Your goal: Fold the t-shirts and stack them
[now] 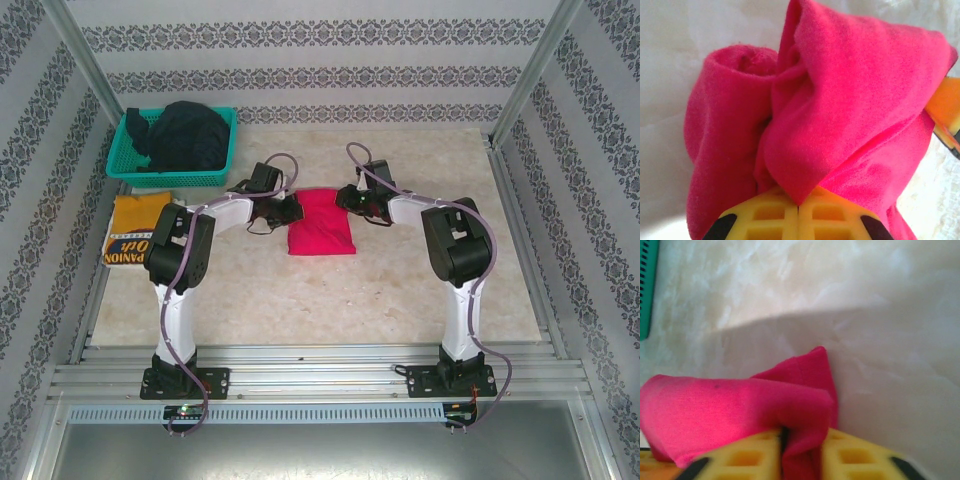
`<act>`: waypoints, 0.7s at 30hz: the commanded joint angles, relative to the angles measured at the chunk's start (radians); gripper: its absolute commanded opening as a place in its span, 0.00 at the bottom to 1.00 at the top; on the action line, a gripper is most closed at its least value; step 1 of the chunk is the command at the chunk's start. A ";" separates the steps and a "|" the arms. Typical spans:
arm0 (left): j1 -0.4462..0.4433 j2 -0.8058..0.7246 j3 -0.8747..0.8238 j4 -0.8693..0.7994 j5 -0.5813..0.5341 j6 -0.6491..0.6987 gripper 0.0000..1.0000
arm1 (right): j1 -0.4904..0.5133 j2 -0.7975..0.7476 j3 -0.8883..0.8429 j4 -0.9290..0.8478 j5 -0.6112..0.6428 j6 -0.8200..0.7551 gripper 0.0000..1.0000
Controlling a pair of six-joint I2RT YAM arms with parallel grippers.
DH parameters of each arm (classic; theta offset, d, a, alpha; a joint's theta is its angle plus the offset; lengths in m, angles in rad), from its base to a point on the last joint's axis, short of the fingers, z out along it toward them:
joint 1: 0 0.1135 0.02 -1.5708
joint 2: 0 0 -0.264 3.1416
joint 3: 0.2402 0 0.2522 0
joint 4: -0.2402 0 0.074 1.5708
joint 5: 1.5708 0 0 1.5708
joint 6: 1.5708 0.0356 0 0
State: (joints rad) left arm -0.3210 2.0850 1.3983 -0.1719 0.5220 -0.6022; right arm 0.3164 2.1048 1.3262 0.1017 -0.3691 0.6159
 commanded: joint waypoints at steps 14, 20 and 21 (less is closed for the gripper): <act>-0.001 -0.206 -0.130 0.010 -0.106 0.010 0.00 | 0.099 -0.162 -0.051 0.001 0.092 -0.175 0.01; 0.007 -0.217 -0.206 0.021 -0.190 -0.009 0.00 | 0.100 -0.086 0.026 -0.026 0.078 -0.184 0.01; 0.009 -0.222 -0.225 0.036 -0.204 -0.015 0.00 | 0.099 -0.068 0.040 -0.027 0.075 -0.186 0.01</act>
State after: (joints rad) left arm -0.3191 1.8927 1.2121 -0.1661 0.3893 -0.6064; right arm 0.4210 1.9900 1.3151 0.0906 -0.3031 0.4622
